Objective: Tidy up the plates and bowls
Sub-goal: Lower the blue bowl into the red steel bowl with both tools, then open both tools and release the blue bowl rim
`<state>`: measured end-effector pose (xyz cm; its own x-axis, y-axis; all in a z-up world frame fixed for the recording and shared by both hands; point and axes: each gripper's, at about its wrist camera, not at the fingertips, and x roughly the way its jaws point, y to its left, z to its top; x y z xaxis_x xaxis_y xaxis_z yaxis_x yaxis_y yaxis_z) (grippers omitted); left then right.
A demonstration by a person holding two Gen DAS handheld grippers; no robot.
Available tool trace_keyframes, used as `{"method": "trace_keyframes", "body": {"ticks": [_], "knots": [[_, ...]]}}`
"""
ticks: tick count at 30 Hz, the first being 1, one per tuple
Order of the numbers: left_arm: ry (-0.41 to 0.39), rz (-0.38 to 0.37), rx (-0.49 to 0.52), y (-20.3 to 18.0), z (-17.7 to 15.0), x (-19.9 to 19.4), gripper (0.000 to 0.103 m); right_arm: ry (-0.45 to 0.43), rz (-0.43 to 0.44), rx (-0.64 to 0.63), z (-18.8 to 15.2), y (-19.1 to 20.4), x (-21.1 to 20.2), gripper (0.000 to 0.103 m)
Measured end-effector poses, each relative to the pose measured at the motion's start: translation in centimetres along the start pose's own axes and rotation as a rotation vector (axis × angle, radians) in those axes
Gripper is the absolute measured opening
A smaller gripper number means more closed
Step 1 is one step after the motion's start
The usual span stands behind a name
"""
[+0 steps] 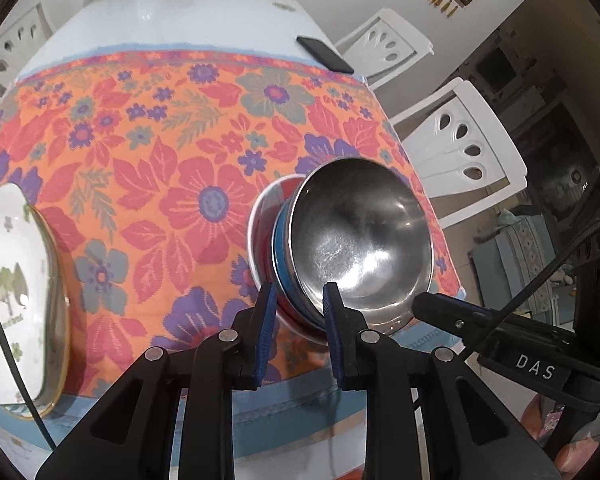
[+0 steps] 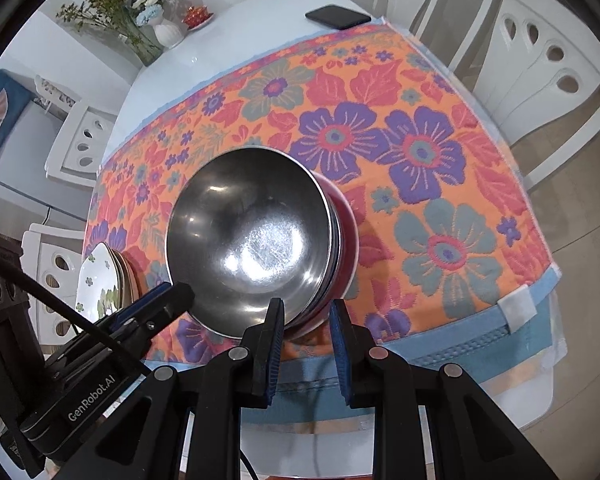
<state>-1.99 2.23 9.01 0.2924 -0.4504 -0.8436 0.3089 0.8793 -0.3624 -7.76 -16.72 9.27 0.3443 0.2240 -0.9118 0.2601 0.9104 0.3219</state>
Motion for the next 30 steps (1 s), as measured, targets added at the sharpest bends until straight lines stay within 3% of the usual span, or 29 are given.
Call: {"method": "trace_keyframes", "body": {"ticks": [5, 17, 19, 23, 26, 30], "knots": [[-0.054, 0.049, 0.054, -0.6, -0.4, -2.1, 0.021, -0.045, -0.009, -0.020, -0.2, 0.7, -2.3, 0.023], [-0.203, 0.052, 0.059, -1.4, -0.3, -8.5, 0.021, -0.143, -0.073, -0.122, -1.0, 4.2, -7.2, 0.027], [-0.225, 0.050, 0.053, -1.4, -0.2, -9.6, 0.033, -0.167, -0.076, -0.139, -1.3, 4.8, -8.0, 0.029], [-0.258, 0.046, 0.050, -1.6, -0.3, -11.2, 0.033, -0.235, -0.085, -0.175, -1.9, 6.0, -9.4, 0.052], [-0.274, 0.047, 0.054, -1.7, -0.3, -12.1, 0.034, -0.297, -0.103, -0.213, -2.4, 7.1, -10.6, 0.052], [-0.293, 0.038, 0.049, -1.7, -0.3, -13.0, 0.044, -0.327, -0.120, -0.248, -2.7, 8.3, -11.4, 0.053]]}}
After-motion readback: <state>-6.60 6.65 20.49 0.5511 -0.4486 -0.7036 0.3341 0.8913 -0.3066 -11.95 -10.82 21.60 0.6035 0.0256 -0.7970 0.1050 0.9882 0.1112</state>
